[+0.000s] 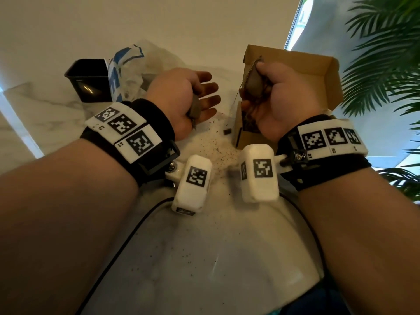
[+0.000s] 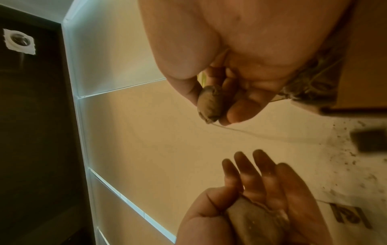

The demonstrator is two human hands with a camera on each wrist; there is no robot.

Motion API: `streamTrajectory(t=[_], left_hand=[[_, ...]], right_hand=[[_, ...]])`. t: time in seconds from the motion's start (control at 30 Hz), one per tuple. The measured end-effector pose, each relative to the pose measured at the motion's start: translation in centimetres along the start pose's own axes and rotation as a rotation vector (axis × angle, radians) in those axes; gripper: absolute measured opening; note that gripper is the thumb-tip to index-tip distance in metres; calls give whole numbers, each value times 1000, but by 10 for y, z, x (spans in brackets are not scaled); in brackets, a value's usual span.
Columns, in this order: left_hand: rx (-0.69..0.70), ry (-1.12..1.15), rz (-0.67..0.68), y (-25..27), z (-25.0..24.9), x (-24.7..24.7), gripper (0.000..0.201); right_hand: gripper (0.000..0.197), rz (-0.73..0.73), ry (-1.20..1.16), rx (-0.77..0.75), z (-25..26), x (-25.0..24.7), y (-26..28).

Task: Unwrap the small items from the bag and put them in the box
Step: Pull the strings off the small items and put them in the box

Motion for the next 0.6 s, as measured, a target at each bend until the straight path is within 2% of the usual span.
streamTrajectory(t=[0.1,0.2,0.27,0.33,0.47,0.6], left_hand=[[3,-67,-25,2,0,-1,36],[-40,-187,92,4,5,4,34],[-64,-270,187,5,8,7,39],[-54,-344,233,7,10,9,37],[-10,-396,192,9,8,9,12],[44,-347,143,8,5,9,10]], right_hand=[[19,20,-3,-14,0,1,0],[21,35,3,-27,-2,3,0],[22,36,20,-27,-2,3,-1],[24,35,49,-12,-3,3,-1],[23,-16,147,-31,-1,-3,-5],[25,-42,120,-39,-1,-5,-6]])
Point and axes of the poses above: each hand's wrist, its own y-axis away from the middle knuckle, its own x-axis out of the palm, z = x × y, the point moved 4 cm from there along -y, towards the middle knuckle
